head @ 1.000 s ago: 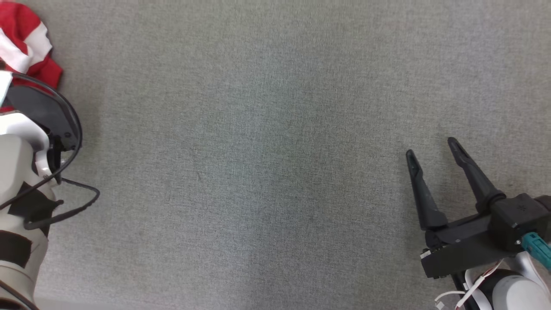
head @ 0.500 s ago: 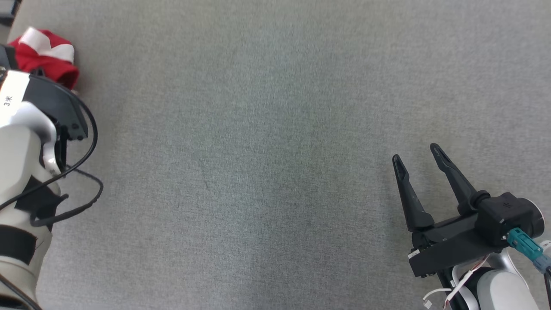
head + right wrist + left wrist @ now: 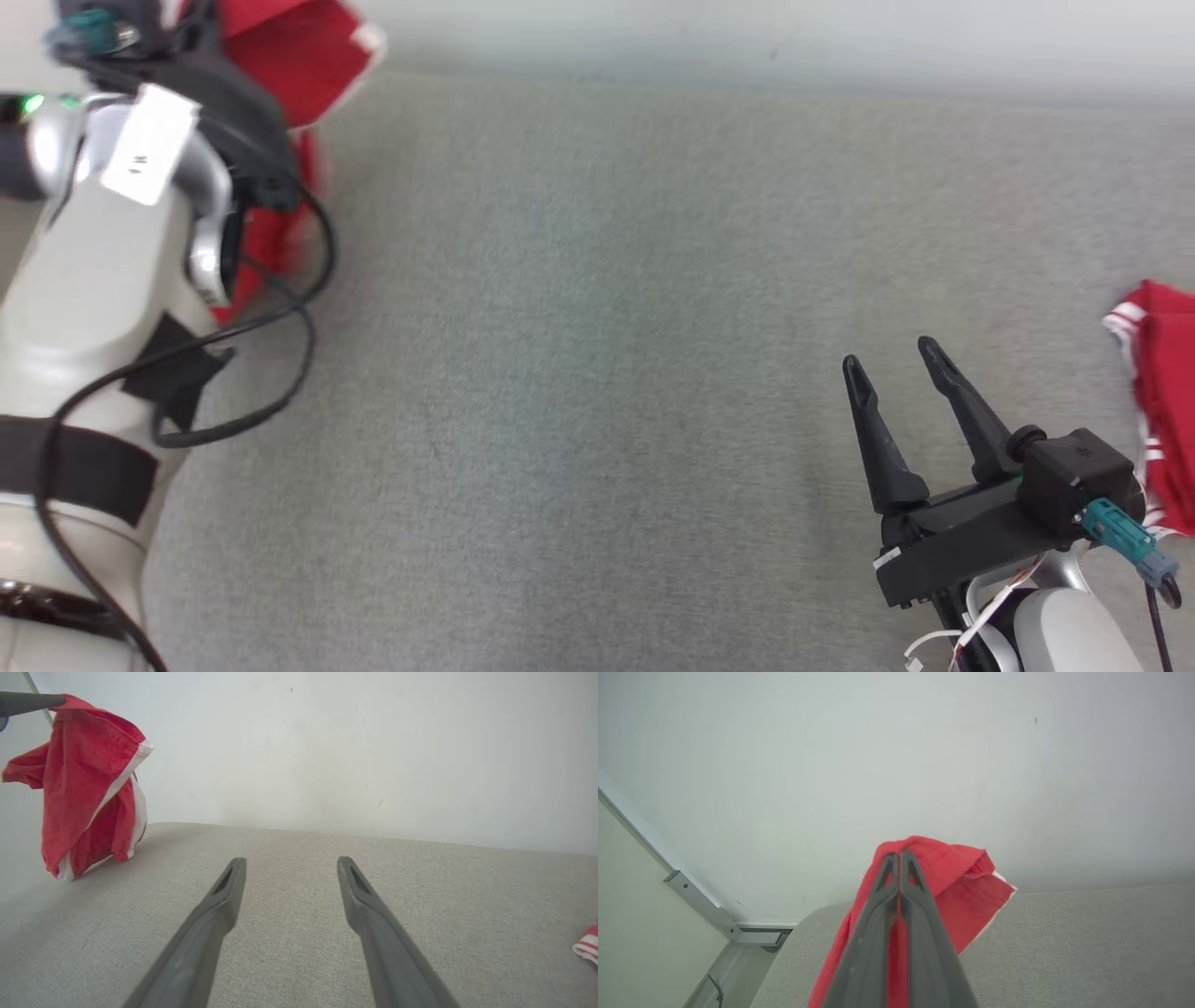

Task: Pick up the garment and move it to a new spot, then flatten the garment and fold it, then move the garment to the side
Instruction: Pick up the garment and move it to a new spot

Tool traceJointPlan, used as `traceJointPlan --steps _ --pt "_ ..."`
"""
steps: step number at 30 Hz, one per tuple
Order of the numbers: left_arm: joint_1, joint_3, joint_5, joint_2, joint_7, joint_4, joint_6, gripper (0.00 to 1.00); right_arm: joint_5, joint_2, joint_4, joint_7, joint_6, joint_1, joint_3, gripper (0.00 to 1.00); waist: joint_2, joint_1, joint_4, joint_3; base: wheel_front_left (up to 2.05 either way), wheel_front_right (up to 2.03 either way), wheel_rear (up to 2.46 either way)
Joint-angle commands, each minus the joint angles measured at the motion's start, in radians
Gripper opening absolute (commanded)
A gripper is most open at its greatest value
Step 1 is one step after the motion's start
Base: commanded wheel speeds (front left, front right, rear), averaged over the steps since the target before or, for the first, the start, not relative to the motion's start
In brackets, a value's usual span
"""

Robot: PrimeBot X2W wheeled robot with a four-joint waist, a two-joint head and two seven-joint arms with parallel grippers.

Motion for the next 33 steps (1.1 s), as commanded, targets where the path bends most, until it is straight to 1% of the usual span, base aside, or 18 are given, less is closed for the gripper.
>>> traceJointPlan --steps 1,3,11,14,21,26,29,33 --pt "-0.01 -0.012 0.014 -0.006 -0.002 -0.015 -0.006 0.0 0.013 -0.003 0.007 -0.009 0.0 0.005 0.002 1.0 0.0001 0.0002 -0.058 -0.07 0.0 0.0 0.0" --pt "-0.02 -0.026 0.022 -0.015 -0.005 -0.054 -0.01 0.0 0.028 -0.003 0.021 -0.02 0.0 0.006 0.0 1.0 0.0001 0.0002 -0.08 -0.093 0.0 0.0 0.0" --pt "-0.012 -0.083 0.036 -0.086 0.01 -0.25 -0.024 0.0 0.056 -0.003 0.059 -0.048 0.0 -0.007 -0.003 1.0 0.0001 0.0002 -0.164 -0.136 0.0 0.0 0.0" --pt "0.009 -0.114 0.045 -0.105 0.027 -0.327 -0.031 0.0 0.067 -0.003 0.069 -0.056 0.0 -0.015 0.005 1.0 0.0001 0.0002 -0.201 -0.14 0.0 0.0 0.0" --pt "0.09 -0.163 0.015 -0.133 0.077 -0.478 -0.03 0.0 0.073 -0.003 0.081 -0.069 0.0 -0.028 0.005 1.0 0.0001 0.0002 -0.27 -0.125 0.0 0.0 0.0" --pt "0.181 -0.214 0.0 -0.131 0.113 -0.525 -0.038 0.0 0.079 -0.003 0.083 -0.077 0.0 -0.036 0.0 1.0 0.0001 0.0002 -0.296 -0.103 0.0 0.0 0.0" --pt "0.231 -0.227 -0.005 -0.106 0.132 -0.526 -0.031 0.0 0.078 -0.003 0.085 -0.078 0.0 -0.037 -0.007 1.0 0.0001 0.0002 -0.296 -0.097 0.0 0.0 0.0" --pt "0.309 -0.231 -0.017 -0.058 0.153 -0.529 -0.009 0.0 0.07 -0.003 0.083 -0.073 0.0 -0.026 -0.013 1.0 0.0001 0.0002 -0.28 -0.092 0.0 0.0 0.0"
